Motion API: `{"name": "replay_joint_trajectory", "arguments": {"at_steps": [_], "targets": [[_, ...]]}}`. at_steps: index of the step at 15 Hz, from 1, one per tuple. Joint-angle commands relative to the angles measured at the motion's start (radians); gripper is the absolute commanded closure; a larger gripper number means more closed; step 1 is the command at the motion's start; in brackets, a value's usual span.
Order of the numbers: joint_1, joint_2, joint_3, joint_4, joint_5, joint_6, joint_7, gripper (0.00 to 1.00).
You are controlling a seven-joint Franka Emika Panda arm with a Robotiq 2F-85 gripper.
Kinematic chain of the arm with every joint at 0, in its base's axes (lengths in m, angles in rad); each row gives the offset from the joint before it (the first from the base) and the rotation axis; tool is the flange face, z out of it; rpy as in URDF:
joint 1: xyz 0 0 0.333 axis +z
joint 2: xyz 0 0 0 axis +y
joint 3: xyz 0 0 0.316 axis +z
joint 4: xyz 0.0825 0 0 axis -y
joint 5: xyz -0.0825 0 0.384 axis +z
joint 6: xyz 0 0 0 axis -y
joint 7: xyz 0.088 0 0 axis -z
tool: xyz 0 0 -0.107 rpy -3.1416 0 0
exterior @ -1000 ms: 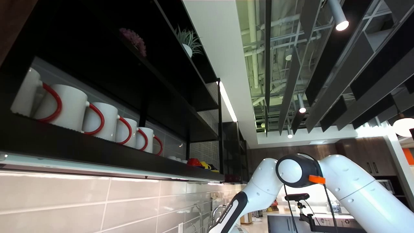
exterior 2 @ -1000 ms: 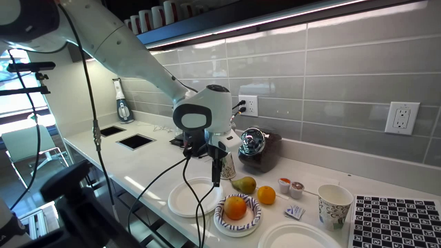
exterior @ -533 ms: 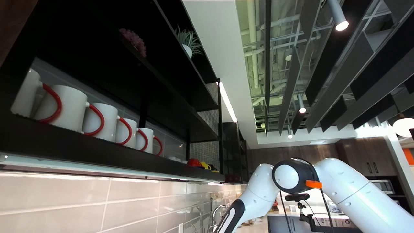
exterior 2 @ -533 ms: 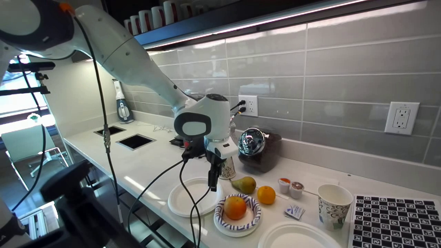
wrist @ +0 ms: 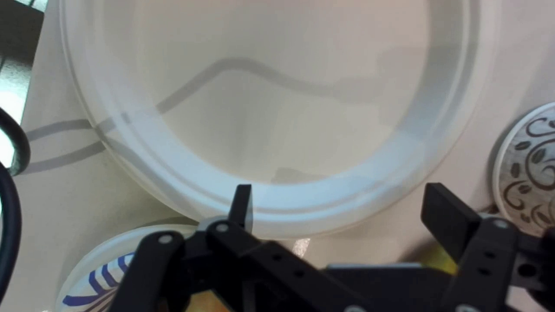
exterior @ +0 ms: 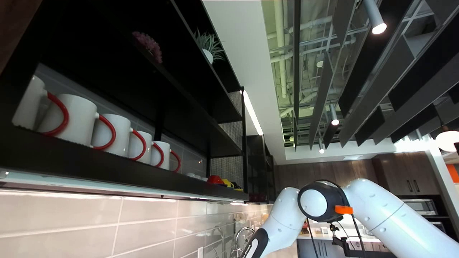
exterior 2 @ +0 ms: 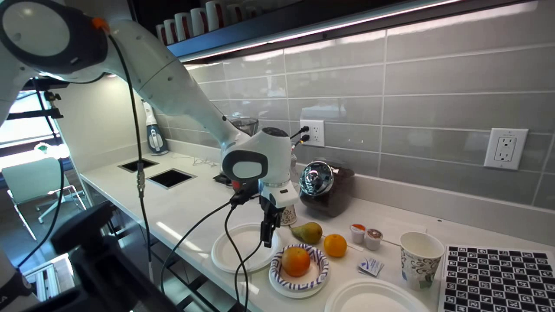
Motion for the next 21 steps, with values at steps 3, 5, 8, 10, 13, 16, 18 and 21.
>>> {"name": "replay_joint_trajectory", "arguments": {"at_steps": [3, 5, 8, 10, 13, 16, 18, 21], "targets": [[0.009, 0.078, -0.015, 0.092, 0.021, -0.027, 0.040, 0.01], [0.009, 0.097, -0.015, 0.116, 0.019, -0.035, 0.051, 0.00], [0.010, 0.123, -0.015, 0.152, 0.013, -0.061, 0.065, 0.00], [0.006, 0.138, -0.014, 0.178, 0.013, -0.089, 0.069, 0.00], [0.003, 0.155, -0.010, 0.211, 0.016, -0.126, 0.073, 0.02], [0.000, 0.154, -0.006, 0.226, 0.020, -0.168, 0.075, 0.00], [0.005, 0.147, -0.008, 0.228, 0.019, -0.194, 0.087, 0.00], [0.012, 0.142, -0.014, 0.229, 0.014, -0.222, 0.114, 0.00]]}}
